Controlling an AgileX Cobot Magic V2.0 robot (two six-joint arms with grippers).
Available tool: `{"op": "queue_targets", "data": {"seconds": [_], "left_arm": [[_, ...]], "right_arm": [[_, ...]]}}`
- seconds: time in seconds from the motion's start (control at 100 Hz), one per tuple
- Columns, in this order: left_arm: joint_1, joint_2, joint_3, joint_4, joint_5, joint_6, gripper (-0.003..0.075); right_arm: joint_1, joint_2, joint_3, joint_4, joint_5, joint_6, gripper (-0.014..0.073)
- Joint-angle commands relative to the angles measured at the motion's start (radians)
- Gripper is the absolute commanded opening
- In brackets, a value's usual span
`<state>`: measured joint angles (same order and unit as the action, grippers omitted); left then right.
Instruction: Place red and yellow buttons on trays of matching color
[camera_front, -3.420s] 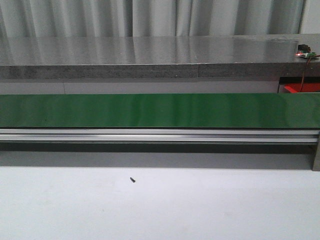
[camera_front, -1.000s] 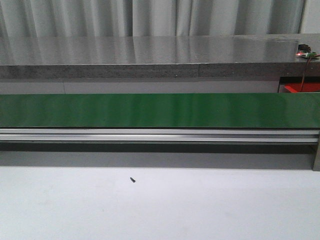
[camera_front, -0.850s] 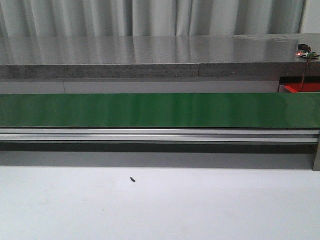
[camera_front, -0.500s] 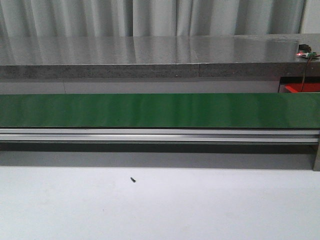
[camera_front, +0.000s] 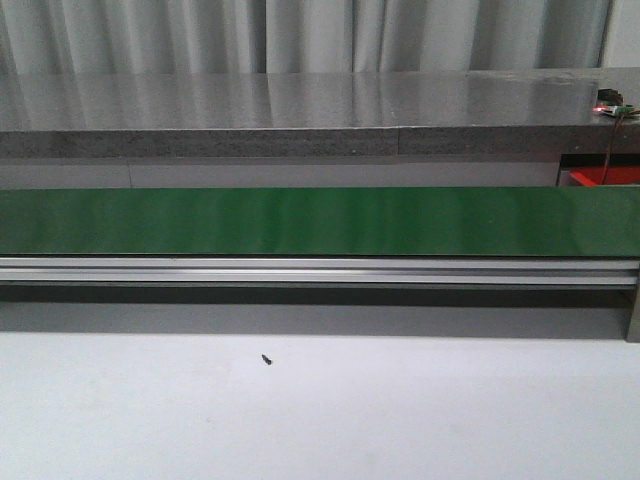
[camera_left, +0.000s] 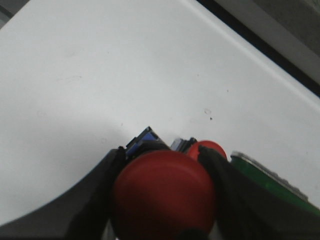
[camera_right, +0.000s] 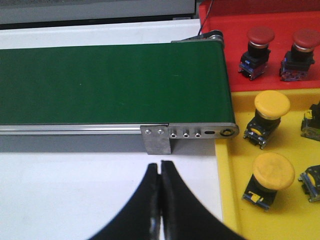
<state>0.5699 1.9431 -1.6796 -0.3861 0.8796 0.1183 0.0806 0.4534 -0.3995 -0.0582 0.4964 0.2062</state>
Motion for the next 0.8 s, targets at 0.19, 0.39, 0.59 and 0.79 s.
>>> {"op": "queue_targets", "data": {"seconds": [0.19, 0.39, 0.59, 0.79], "left_arm": [[-0.048, -0.133, -0.036, -0.021, 0.107, 0.171, 0.0199], [-0.154, -0.135, -0.021, 0.015, 0.111, 0.196, 0.0199], [-0.227, -0.135, 0.063, 0.046, 0.087, 0.196, 0.0199], [-0.259, -0.135, 0.163, 0.049, 0.037, 0.196, 0.0199]], "right_arm": [[0.002, 0.001, -0.025, -0.007, -0.079, -0.007, -0.0122], [0.002, 0.001, -0.025, -0.007, -0.080, -0.007, -0.0122], [0.002, 0.001, -0.025, -0.007, -0.082, -0.007, -0.0122], [0.002, 0.001, -0.025, -0.007, -0.083, -0.007, -0.0122]]}}
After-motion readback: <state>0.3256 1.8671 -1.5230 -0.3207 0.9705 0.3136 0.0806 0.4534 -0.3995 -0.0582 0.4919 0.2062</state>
